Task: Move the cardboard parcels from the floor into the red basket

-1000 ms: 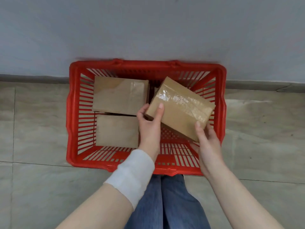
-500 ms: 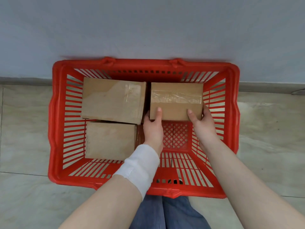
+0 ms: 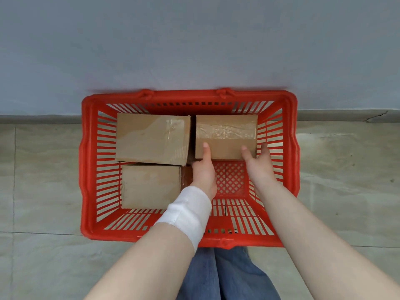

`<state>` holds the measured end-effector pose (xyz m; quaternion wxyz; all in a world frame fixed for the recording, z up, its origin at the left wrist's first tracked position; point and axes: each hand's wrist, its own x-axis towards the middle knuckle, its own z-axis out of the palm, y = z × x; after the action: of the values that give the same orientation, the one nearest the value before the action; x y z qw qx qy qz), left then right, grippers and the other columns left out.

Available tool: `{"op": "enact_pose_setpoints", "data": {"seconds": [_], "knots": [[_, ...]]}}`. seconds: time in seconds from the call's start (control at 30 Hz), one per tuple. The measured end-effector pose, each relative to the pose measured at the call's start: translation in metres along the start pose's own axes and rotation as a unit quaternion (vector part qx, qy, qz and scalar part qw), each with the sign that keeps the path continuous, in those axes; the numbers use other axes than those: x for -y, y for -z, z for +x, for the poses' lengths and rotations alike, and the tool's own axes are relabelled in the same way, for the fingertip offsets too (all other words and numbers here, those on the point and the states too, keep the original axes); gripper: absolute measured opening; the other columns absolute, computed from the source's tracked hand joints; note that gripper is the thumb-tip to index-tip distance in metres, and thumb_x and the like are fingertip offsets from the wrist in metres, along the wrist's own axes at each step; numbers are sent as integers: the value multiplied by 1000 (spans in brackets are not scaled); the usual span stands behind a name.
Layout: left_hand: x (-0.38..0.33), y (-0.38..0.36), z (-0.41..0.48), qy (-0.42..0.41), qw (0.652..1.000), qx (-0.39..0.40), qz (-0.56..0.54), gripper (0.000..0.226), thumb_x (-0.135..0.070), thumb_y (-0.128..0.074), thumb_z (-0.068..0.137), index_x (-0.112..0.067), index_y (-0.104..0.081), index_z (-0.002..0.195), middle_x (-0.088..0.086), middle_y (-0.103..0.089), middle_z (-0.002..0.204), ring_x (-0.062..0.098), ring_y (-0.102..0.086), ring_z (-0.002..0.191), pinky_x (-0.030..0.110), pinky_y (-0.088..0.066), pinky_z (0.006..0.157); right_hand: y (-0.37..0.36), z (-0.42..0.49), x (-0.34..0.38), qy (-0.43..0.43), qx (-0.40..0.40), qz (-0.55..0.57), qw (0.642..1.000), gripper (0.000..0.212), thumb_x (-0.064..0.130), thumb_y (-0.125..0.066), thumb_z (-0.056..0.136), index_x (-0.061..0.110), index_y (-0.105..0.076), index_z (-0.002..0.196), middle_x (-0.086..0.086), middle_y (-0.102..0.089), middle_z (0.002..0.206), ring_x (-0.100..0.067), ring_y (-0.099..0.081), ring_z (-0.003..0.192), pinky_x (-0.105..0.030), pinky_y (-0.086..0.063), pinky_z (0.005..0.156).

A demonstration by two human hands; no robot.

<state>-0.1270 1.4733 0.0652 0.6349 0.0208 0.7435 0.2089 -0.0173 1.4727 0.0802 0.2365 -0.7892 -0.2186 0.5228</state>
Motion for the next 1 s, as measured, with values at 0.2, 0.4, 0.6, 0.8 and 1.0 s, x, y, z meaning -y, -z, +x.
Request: {"op": "enact_pose_setpoints", "data": {"seconds": [0.2,0.4,0.6,0.8,1.0], "knots": [[-25,3,-127,16,999,23,44,94,-76,-43,70,-5,-47,132,23,-55,131,39,-56,118,47,-44,103,49,-111,56,-18,-13,56,998,72,43,-54,87,13,-25,146,-6,-36,149,-22,-35,137,-42,-29,115],[-23,28,-259,-73,994,42,67,102,-81,-50,49,-19,-51,130,6,-59,132,24,-58,119,47,-43,104,122,-263,118,-24,6,153,988,57,33,-50,92,8,-34,141,-5,-44,144,-17,-45,130,-33,-34,111],[-26,71,-428,-126,978,104,130,71,-52,-46,86,-11,-36,143,0,-42,148,17,-41,135,37,-29,115,165,-406,140,-14,-16,231,973,50,33,-45,94,8,-41,137,-6,-49,140,-15,-47,127,-34,-34,111],[20,115,-483,-147,961,165,168,57,-37,-42,96,-14,-30,147,0,-35,152,17,-34,139,27,-27,107,168,-504,110,-24,-65,313,947,50,34,-45,94,8,-41,137,-5,-51,138,-16,-47,128,-33,-34,110],[71,126,-524,-181,924,229,245,59,-39,-44,95,-13,-31,146,1,-36,152,14,-34,139,30,-27,113,180,-567,56,-39,-128,378,916,58,39,-49,91,9,-37,139,-6,-48,142,-17,-45,131,-34,-34,111]]}}
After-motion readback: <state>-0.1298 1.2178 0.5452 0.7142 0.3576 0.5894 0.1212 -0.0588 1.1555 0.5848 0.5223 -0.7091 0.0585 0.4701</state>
